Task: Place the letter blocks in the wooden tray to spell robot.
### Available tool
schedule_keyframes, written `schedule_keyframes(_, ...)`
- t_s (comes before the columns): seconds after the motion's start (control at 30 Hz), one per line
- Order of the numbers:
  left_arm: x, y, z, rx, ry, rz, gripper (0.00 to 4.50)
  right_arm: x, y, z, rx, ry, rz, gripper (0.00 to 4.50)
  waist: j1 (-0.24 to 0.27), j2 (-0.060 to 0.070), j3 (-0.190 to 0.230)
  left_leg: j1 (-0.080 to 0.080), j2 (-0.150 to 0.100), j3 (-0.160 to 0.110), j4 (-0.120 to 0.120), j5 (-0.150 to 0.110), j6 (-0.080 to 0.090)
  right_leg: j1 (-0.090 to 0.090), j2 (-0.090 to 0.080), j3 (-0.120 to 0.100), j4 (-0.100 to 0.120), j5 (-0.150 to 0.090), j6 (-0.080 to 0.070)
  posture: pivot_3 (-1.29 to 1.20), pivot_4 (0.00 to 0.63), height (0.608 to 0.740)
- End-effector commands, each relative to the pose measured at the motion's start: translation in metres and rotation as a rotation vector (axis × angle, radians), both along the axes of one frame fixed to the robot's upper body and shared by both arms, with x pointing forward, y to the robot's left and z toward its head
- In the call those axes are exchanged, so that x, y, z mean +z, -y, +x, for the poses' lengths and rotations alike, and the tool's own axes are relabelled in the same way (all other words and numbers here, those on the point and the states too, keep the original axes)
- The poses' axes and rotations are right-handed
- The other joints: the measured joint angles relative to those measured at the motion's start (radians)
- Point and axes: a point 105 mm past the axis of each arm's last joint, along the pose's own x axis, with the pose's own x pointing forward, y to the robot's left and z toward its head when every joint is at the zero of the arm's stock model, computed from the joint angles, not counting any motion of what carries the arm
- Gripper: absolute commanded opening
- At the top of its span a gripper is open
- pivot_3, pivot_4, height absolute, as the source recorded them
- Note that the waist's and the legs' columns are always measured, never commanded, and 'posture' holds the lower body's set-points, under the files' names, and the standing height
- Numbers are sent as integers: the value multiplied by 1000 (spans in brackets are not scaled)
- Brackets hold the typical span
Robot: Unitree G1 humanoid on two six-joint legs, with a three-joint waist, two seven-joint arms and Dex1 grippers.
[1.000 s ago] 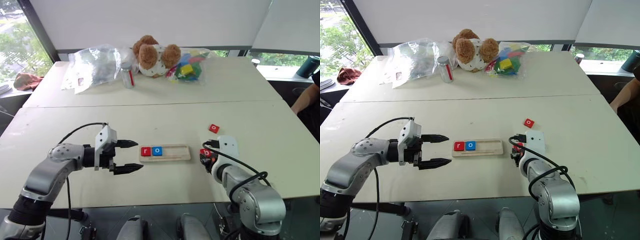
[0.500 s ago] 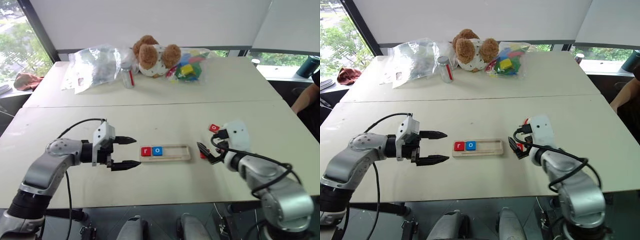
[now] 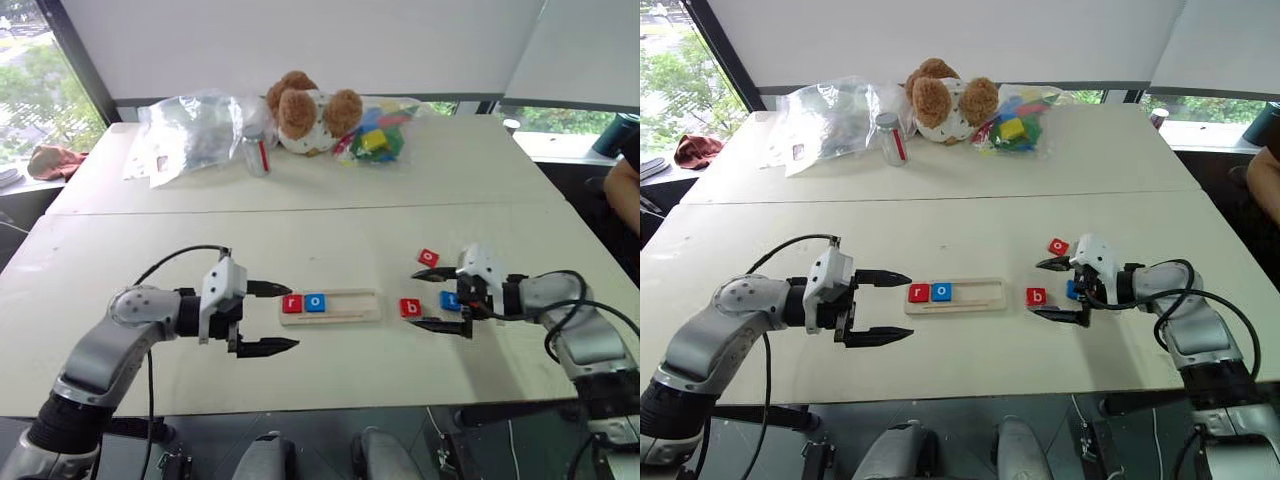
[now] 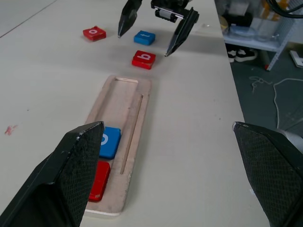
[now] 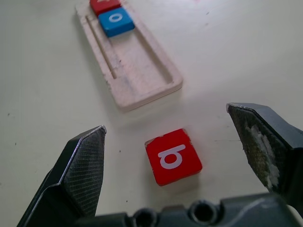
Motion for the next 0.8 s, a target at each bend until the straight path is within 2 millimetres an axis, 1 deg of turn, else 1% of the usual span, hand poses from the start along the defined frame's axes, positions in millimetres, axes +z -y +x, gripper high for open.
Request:
schedule_keyframes(0.03, 6, 6, -4, -6, 57, -17, 4500, 2, 3, 3, 48, 27, -26, 4465, 0, 0, 0, 0, 0, 0, 0, 0, 0, 0, 0, 0, -1, 0, 0, 0, 150, 740)
schedule_keyframes(0.13, 2, 8, -3, 15, 74, -26, 4500, 0, 6, 10, 39, 38, -35, 4465, -2, 0, 0, -1, -1, 0, 2, 0, 0, 0, -2, 1, -1, 0, 0, 0, 150, 740)
schedule_keyframes(0.23, -6, 5, -3, 17, 87, 21, 4500, -1, 8, 12, 38, 41, -42, 4465, -2, 0, 0, 0, -1, 0, 2, 0, 0, 0, -2, 1, 0, 0, 0, 0, 150, 740)
schedule_keyframes(0.33, -3, 1, -1, 29, 88, 29, 4500, -4, 9, 15, 27, 42, -45, 4465, -2, 0, 0, 0, -1, 0, 1, 0, -1, 0, -2, 1, 0, 0, 0, 0, 150, 740)
schedule_keyframes(0.47, 0, 1, 3, 38, 93, 36, 4500, -8, 9, 17, 18, 39, -44, 4465, -1, 1, 0, -1, -1, 0, 1, 0, -1, -1, -3, 1, -1, 0, 0, 0, 150, 740)
schedule_keyframes(0.5, 1, 1, 4, 41, 96, 37, 4500, -9, 9, 17, 17, 38, -44, 3946, -2, 1, 0, -1, -1, 0, 1, 0, -1, 0, -3, 1, -1, 0, 0, 0, 150, 740)
schedule_keyframes(0.53, 3, 1, 6, 47, 98, 40, 4500, -12, 8, 17, 16, 37, -48, 3568, -2, 1, 0, -1, -1, 0, 1, 0, -1, 0, -3, 1, -1, 0, 0, 0, 150, 740)
schedule_keyframes(0.6, 5, 0, 9, 57, 103, 45, 4500, -14, 8, 18, 14, 35, -52, 2637, -2, 1, 0, -1, -1, 0, 1, 0, -1, 0, -3, 1, -1, 0, 0, 0, 150, 740)
schedule_keyframes(0.67, 7, -5, 12, 74, 108, 51, 4500, -14, 7, 18, 14, 39, -47, 1474, -3, 1, 0, -1, -1, 0, 1, 0, -1, 0, -3, 1, -1, 0, 0, 0, 150, 740)
schedule_keyframes(0.7, 7, -7, 14, 86, 108, 52, 4500, -12, 6, 19, 15, 47, -42, 1133, -5, 1, 0, -1, -1, 0, 1, 0, -1, 0, -3, 1, -1, 0, 0, 0, 150, 740)
schedule_keyframes(0.8, 7, -19, 17, 123, 101, 69, 4500, 5, -2, 21, 43, 81, -12, 1147, -5, 1, 1, -1, -1, 0, 1, 0, -1, -1, -3, 1, 0, 0, 0, 0, 150, 740)
